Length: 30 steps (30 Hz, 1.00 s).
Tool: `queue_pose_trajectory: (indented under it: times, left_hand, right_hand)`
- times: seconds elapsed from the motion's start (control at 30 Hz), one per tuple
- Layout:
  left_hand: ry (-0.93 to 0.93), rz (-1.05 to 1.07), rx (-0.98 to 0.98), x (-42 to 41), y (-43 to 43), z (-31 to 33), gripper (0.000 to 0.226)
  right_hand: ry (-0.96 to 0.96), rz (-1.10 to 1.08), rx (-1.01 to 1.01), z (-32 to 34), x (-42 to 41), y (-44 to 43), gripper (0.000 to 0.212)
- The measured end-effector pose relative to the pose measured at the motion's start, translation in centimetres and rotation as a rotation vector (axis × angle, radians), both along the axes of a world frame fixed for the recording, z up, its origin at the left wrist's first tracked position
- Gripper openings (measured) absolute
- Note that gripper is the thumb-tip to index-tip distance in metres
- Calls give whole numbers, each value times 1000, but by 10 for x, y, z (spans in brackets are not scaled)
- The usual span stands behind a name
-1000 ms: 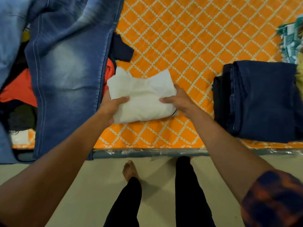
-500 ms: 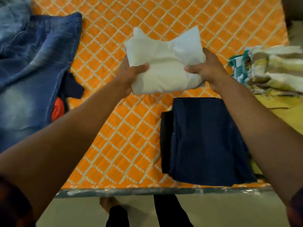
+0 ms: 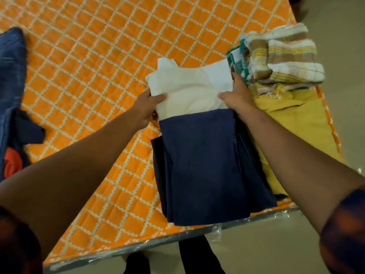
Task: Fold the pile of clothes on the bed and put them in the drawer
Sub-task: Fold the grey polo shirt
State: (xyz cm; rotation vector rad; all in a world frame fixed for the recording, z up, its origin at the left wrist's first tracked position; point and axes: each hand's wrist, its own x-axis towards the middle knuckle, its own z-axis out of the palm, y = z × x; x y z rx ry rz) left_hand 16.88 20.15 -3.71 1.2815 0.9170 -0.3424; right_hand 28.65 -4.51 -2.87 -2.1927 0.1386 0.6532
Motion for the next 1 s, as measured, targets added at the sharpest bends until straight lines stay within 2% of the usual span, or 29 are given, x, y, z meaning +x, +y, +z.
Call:
queue_pose_trajectory:
  times: [0.07, 0.13, 0.2, 0.23, 0.3, 0.4, 0.47, 0.57, 0.7, 0.77, 0.87, 0.93, 1.0]
  left_hand:
    - [35, 27, 61, -15, 15, 3, 34]
    - [53, 61, 100, -40, 37, 5, 23]
    - [50, 96, 142, -66, 60, 9, 16]
    - [35, 96, 175, -78, 71, 12, 15]
    - [8, 74, 267, -109, 94, 22, 18]
    - [-34, 7, 425, -184, 157, 43, 16]
    - [-53, -33, 566, -234, 196, 51, 16]
    - [-21, -8, 866, -331, 270, 61, 19]
    - [77, 119, 1015, -440, 351, 65, 29]
    - [179, 159, 1039, -486, 384, 61, 35]
    - [319, 190, 906, -531, 412, 47, 45]
    - [317, 229, 766, -542, 418, 37, 55]
    - [286, 278, 669, -543, 419, 29, 56]
  right_hand:
    - [-63, 60, -114, 7, -3, 1, 81]
    - [-201, 200, -318, 21, -6, 8, 79]
    - [-353, 325, -476, 36, -15, 21, 69]
    - [-396, 363, -487, 41, -20, 28, 62]
    - [-384, 426, -436, 53, -32, 57, 49]
    - [-255, 578, -264, 59, -86, 142, 29]
    - [-266, 724, -210, 57, -128, 200, 23]
    - [-227, 968, -140, 52, -217, 312, 28]
    - [-251, 1140, -15, 38, -325, 428, 43]
    - [-254, 1104, -15, 34, -366, 473, 48]
    - [-247, 871, -44, 23, -401, 516, 58]
    - [-240, 668, -85, 16, -405, 534, 61]
    - [-199, 517, -117, 13, -402, 543, 62]
